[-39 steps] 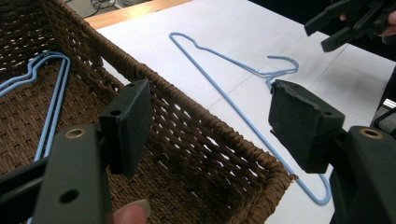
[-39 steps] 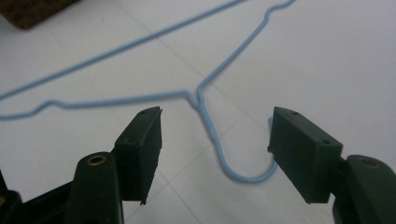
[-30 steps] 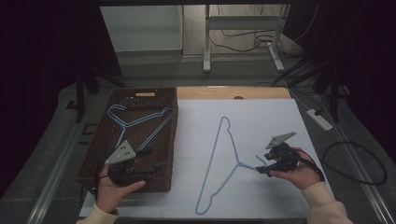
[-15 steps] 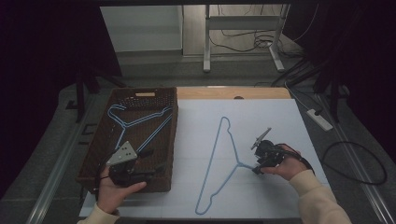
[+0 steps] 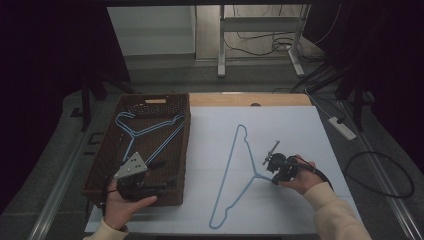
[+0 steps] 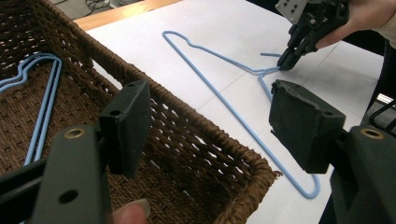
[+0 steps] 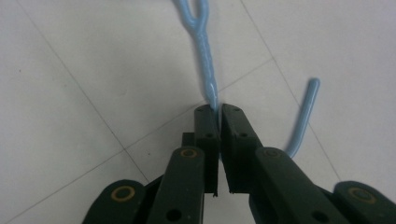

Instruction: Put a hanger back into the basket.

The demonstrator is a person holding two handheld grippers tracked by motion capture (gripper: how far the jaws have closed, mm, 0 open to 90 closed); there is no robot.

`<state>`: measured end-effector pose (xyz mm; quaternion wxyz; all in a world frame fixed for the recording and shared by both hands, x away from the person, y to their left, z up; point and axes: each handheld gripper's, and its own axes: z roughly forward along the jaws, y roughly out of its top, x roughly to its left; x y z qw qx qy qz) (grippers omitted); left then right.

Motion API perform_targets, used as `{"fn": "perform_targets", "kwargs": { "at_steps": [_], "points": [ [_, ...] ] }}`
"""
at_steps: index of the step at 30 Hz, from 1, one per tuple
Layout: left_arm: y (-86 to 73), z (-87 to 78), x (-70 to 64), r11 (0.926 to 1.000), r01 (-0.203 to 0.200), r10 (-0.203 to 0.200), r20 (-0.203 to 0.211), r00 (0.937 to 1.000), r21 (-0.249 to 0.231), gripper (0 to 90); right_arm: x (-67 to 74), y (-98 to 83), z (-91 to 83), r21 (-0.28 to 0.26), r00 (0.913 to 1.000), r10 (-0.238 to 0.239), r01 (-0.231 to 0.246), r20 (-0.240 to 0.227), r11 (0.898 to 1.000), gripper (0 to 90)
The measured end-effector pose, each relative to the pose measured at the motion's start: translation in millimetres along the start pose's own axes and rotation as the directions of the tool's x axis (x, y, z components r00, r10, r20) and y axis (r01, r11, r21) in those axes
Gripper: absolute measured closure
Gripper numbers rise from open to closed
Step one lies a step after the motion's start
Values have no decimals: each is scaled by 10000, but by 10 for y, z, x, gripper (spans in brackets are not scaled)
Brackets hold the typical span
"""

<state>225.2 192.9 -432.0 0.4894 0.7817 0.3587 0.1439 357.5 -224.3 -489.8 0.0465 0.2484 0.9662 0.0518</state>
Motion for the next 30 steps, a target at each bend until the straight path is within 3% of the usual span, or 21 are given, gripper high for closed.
{"fn": "perform_targets", "kwargs": {
  "at_steps": [4, 16, 30],
  "points": [
    [13, 2, -26, 10000, -60, 60, 46, 10000, 17, 308, 25, -9, -23, -273, 9994, 59, -68, -347, 9996, 875],
    [48, 47, -107, 9998, -164, 162, 207, 9997, 81, 311, 87, 50, -214, -332, 9997, 103, -111, -216, 9994, 877],
    [215, 417, -443, 9951, -730, 660, 1021, 9926, 668, 313, 87, 73, -254, -347, 9991, 215, -228, -362, 9991, 876]
  ]
}}
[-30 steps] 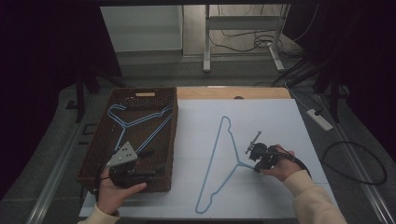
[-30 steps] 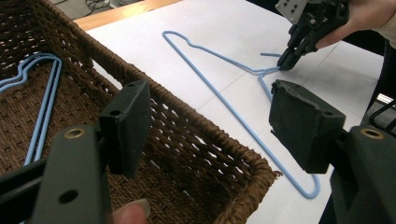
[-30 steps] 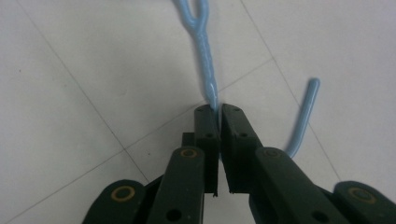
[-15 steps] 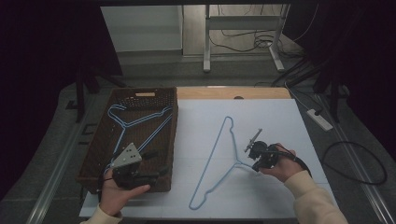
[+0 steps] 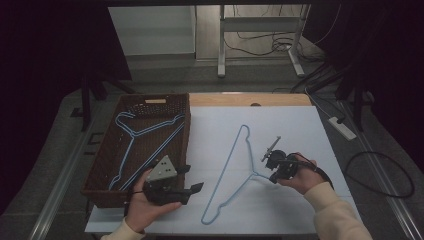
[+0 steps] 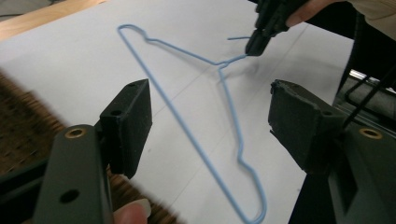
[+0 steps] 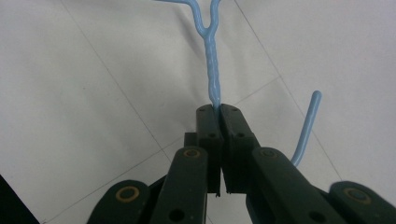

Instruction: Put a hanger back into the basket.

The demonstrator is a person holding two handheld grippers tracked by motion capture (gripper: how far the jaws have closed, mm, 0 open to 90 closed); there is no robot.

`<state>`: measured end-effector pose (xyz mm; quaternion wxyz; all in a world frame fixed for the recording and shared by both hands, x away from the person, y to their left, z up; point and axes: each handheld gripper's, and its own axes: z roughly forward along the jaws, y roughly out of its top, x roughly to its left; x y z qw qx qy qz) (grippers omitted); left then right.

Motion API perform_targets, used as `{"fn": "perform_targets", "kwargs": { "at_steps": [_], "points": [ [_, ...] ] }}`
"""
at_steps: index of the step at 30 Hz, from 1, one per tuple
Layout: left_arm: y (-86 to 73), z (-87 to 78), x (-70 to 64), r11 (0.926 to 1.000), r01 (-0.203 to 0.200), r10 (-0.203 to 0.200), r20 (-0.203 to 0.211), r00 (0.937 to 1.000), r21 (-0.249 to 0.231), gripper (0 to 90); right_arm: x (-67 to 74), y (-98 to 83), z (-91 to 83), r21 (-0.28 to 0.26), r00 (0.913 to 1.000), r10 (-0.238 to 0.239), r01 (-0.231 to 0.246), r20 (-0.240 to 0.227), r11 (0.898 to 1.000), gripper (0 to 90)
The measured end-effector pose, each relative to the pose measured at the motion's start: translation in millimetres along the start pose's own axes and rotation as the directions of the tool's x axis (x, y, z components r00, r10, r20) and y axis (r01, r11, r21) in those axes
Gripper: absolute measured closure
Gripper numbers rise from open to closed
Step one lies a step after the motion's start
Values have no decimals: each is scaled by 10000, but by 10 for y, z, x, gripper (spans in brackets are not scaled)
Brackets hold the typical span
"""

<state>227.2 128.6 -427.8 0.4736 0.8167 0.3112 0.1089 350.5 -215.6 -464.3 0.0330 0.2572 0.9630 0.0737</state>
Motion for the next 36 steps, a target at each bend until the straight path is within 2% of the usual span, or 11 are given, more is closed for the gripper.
{"fn": "perform_targets", "kwargs": {
  "at_steps": [5, 7, 14, 17, 22, 28, 36],
  "points": [
    [59, 152, -86, 9996, -193, 188, 250, 9995, 189, 312, 9, 2, -8, 18, 10000, 47, -47, -2, 10000, 876],
    [82, 224, -124, 9995, -200, 196, 176, 9997, 235, 315, 8, 2, -11, -2, 10000, 28, -28, -33, 10000, 877],
    [151, 454, -178, 9973, -56, 25, 424, 9991, 733, 310, 11, 1, -27, -8, 10000, 54, -54, -52, 10000, 877],
    [150, 553, -222, 9956, -145, 89, 603, 9981, 930, 309, 12, 2, -33, -32, 9999, 80, -81, -71, 10000, 876],
    [152, 760, -319, 9899, -396, 271, 921, 9954, 1361, 310, 11, 3, -35, -23, 10000, 64, -64, -58, 10000, 877],
    [145, 993, -369, 9844, -450, 272, 1061, 9940, 1698, 312, 19, 2, -51, -42, 10000, 61, -61, -19, 10000, 877],
    [116, 1314, -342, 9737, -297, 73, 993, 9950, 2258, 318, 26, -5, -62, -139, 10000, 22, -22, -22, 9999, 876]
  ]
}}
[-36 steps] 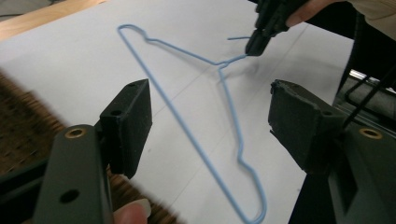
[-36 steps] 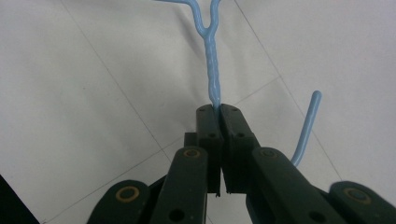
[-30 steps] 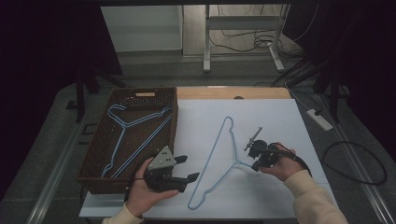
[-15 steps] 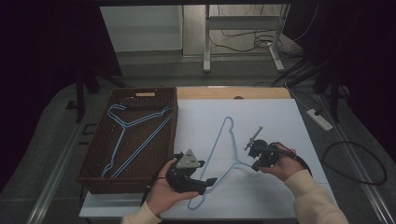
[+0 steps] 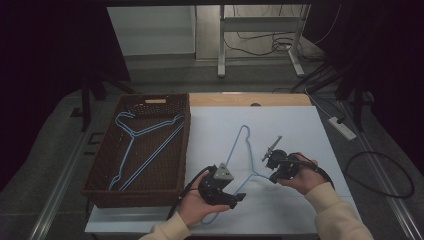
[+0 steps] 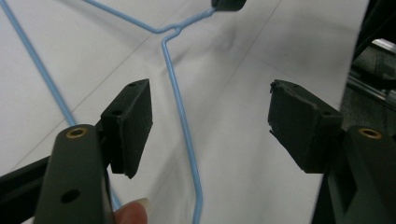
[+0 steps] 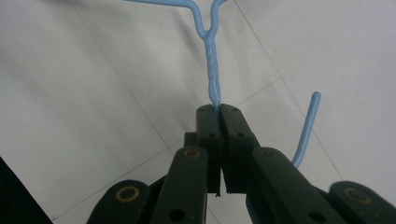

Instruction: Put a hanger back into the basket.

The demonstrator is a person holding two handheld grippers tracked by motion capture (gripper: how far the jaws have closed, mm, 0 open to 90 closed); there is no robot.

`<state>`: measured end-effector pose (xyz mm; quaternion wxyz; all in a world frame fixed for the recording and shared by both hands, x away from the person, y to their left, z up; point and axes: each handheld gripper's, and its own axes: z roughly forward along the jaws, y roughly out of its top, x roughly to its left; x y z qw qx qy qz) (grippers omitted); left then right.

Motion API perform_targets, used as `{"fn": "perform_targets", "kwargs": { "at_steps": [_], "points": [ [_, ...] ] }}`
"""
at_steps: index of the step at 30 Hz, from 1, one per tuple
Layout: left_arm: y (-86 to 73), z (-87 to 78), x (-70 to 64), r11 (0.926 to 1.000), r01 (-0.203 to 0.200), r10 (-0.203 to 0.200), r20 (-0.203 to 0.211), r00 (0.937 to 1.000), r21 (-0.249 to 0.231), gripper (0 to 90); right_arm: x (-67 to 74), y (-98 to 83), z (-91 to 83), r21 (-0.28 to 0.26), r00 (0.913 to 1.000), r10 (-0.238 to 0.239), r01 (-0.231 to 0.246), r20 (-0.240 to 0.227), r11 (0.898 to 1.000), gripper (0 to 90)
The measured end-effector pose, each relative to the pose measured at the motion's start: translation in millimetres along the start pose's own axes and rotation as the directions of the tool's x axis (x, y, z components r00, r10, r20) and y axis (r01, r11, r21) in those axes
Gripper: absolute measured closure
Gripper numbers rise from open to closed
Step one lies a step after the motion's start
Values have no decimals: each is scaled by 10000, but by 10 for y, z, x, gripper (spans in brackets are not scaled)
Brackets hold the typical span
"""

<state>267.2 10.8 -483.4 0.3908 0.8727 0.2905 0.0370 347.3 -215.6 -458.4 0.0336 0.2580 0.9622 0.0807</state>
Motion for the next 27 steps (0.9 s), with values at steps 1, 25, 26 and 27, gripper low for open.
{"fn": "perform_targets", "kwargs": {
  "at_steps": [1, 25, 26, 27],
  "points": [
    [5, 30, 11, 10000, -1, 1, 6, 10000, 81, 321, 3, -2, -2, -57, 10000, 6, -6, 45, 10000, 876],
    [37, 509, 252, 9844, 1044, -1026, -196, 9945, 1417, 654, 24, 13, -94, -294, 10000, 12, -10, 52, 9996, 876],
    [39, 509, 253, 9839, 1062, -1054, -130, 9943, 1436, 684, 28, 15, -100, -353, 10000, 3, -1, 47, 9994, 877],
    [40, 511, 247, 9840, 1091, -1091, -78, 9940, 1407, 712, 32, 19, -108, -397, 9999, -34, 38, 95, 9992, 876]
  ]
}}
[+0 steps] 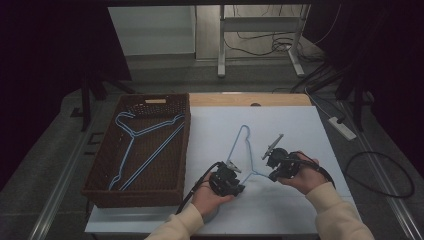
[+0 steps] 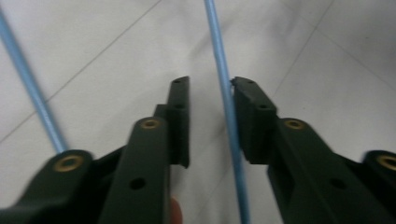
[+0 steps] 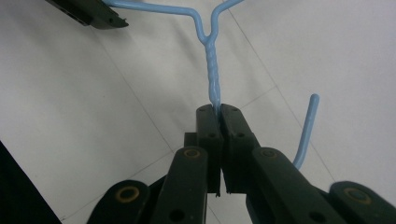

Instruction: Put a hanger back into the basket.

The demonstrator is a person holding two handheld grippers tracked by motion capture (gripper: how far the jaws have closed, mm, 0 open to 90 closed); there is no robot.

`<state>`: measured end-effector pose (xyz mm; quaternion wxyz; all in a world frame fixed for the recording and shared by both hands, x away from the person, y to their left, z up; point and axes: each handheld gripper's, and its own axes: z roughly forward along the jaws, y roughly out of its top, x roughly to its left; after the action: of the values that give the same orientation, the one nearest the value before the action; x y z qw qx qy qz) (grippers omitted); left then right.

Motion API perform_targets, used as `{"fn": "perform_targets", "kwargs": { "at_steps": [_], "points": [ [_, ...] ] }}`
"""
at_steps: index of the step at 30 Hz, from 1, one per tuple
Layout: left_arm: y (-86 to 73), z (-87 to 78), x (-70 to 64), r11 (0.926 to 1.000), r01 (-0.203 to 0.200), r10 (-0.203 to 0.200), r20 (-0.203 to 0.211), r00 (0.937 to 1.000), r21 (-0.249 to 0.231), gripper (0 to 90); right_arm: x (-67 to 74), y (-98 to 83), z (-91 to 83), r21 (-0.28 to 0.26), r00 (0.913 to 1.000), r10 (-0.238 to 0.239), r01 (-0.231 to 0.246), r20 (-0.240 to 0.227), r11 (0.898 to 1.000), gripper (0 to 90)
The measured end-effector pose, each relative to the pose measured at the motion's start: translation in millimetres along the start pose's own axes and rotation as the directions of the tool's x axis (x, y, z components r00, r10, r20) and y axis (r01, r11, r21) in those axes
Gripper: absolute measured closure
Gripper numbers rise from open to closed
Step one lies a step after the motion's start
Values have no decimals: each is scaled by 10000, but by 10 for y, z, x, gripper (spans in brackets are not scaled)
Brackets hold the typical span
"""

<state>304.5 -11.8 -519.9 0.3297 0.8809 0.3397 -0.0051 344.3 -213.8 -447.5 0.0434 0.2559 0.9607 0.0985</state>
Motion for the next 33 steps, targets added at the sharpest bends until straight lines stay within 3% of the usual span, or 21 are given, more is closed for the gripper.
{"fn": "perform_targets", "kwargs": {
  "at_steps": [3, 9, 11, 13, 15, 17, 20, 21, 22, 23, 24, 25, 26, 27, 28, 30, 33],
  "points": [
    [6, -10, -21, 10000, -45, 45, 171, 9998, 20, 818, 12, 8, -24, -60, 10000, -17, 17, 23, 10000, 876],
    [5, -40, -2, 9998, 209, -210, -17, 9998, -42, 844, 10, -2, -47, -277, 9999, 83, -86, -115, 9996, 868],
    [-1, -67, 25, 9993, 361, -363, -104, 9993, -137, 854, 5, -13, -65, -655, 9996, 158, -173, -240, 9977, 841],
    [-11, -98, 51, 9982, 541, -545, -124, 9984, -277, 861, -7, -27, -109, -1321, 9993, 332, -349, -145, 9906, 725],
    [-20, -117, 59, 9977, 580, -587, -180, 9981, -362, 862, -32, -52, -181, -2295, 9979, 654, -642, -23, 9712, 600],
    [-31, -146, 51, 9972, 588, -599, -229, 9979, -469, 862, -82, -95, -267, -3393, 9941, 1087, -1018, 15, 9352, 537],
    [-53, -212, 34, 9953, 635, -659, -320, 9973, -729, 863, -191, -208, -388, -5023, 9812, 1924, -1750, -176, 8468, 452],
    [-57, -222, 31, 9946, 666, -693, -315, 9971, -800, 863, -224, -248, -409, -5385, 9759, 2160, -1976, -295, 8192, 436],
    [-66, -247, 26, 9936, 671, -703, -332, 9970, -905, 863, -241, -269, -417, -5547, 9734, 2266, -2076, -351, 8057, 423],
    [-79, -286, 13, 9919, 688, -730, -366, 9967, -1069, 863, -272, -312, -427, -5842, 9672, 2489, -2304, -499, 7782, 414],
    [-87, -308, 10, 9913, 663, -710, -376, 9968, -1138, 863, -321, -381, -433, -6196, 9573, 2818, -2596, -641, 7408, 401],
    [-99, -348, 5, 9904, 612, -669, -427, 9968, -1239, 864, -344, -415, -431, -6342, 9526, 2953, -2728, -730, 7234, 391],
    [-109, -379, 3, 9894, 622, -683, -426, 9968, -1312, 864, -376, -472, -426, -6524, 9448, 3172, -2917, -822, 6995, 389],
    [-114, -393, 4, 9886, 619, -682, -414, 9968, -1372, 864, -401, -517, -418, -6632, 9396, 3308, -3028, -875, 6845, 390],
    [-124, -424, 4, 9875, 629, -696, -419, 9967, -1444, 864, -412, -540, -415, -6667, 9375, 3359, -3077, -907, 6789, 391],
    [-147, -485, -5, 9840, 661, -742, -435, 9963, -1657, 864, -452, -630, -386, -6818, 9300, 3502, -3278, -1113, 6540, 391],
    [-174, -571, -17, 9790, 663, -767, -469, 9960, -1930, 864, -468, -734, -317, -6966, 9294, 3461, -3330, -1285, 6355, 373]
  ]
}}
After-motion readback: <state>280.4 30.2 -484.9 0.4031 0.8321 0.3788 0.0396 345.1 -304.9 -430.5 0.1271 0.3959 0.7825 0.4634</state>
